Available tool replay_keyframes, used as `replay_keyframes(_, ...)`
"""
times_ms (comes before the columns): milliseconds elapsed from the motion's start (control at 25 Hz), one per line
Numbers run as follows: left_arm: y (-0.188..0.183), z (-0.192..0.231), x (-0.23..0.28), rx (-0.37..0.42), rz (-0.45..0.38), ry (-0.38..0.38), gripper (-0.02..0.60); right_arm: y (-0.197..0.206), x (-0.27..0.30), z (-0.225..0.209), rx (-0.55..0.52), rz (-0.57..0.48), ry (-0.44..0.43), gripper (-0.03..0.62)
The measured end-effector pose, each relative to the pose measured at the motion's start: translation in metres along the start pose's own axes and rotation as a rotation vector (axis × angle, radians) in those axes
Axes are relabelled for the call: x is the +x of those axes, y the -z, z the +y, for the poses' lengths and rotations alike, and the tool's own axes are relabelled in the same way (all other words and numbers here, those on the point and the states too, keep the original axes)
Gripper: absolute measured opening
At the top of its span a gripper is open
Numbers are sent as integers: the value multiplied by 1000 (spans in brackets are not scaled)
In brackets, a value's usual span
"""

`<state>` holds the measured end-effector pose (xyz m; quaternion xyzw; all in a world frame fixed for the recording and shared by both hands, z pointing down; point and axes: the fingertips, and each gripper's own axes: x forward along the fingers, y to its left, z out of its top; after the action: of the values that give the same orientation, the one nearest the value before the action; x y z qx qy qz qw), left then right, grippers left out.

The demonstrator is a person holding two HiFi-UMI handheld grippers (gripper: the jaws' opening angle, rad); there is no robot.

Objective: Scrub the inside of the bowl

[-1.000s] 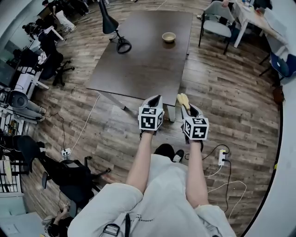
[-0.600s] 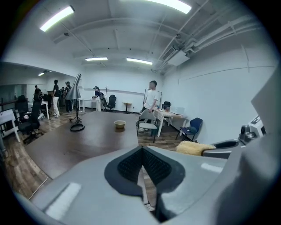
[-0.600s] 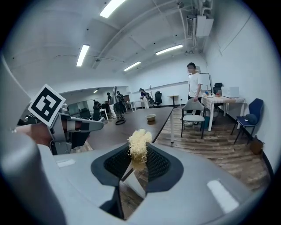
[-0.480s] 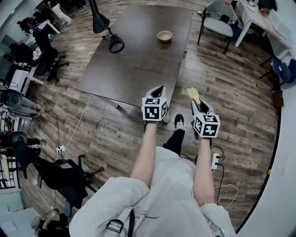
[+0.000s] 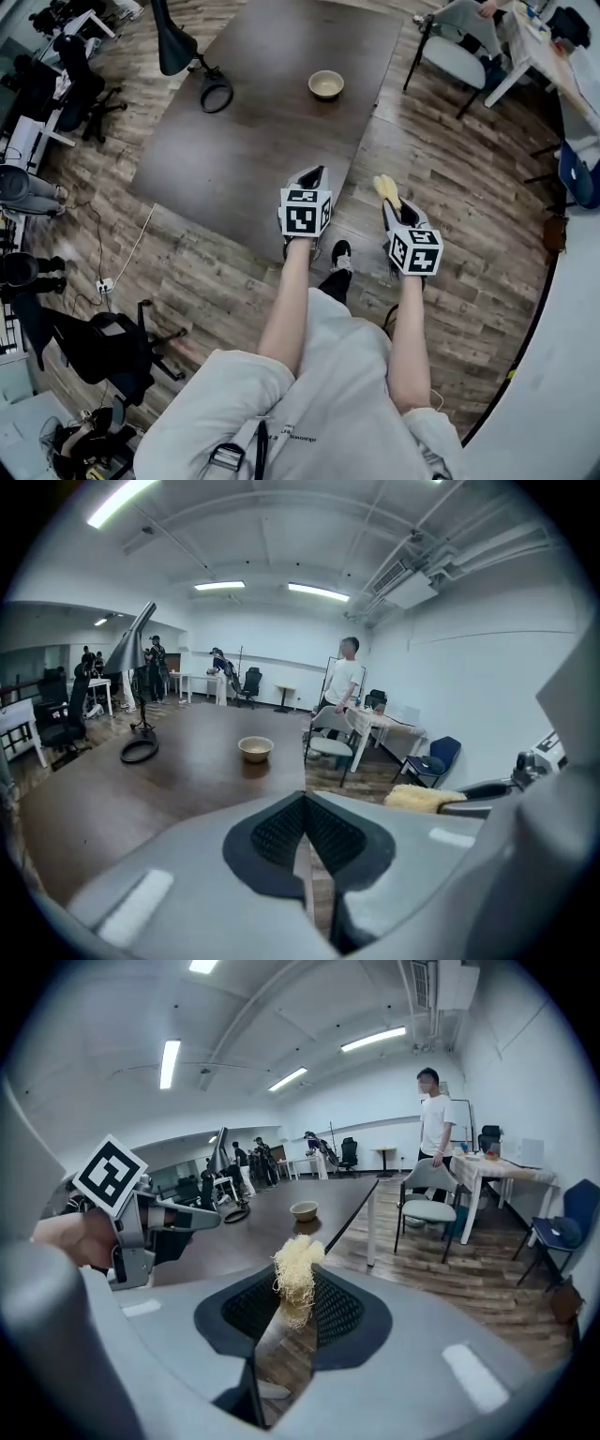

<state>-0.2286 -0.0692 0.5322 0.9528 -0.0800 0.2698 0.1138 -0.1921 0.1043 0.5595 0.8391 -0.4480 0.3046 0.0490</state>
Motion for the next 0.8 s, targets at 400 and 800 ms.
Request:
replay_keyframes(400, -43, 53, 70, -70, -4, -81, 0, -69, 102, -29, -50, 20, -82, 121)
replay_keyframes(800, -51, 63, 100, -97, 27, -148, 0, -113, 161, -42, -127, 25, -122, 118)
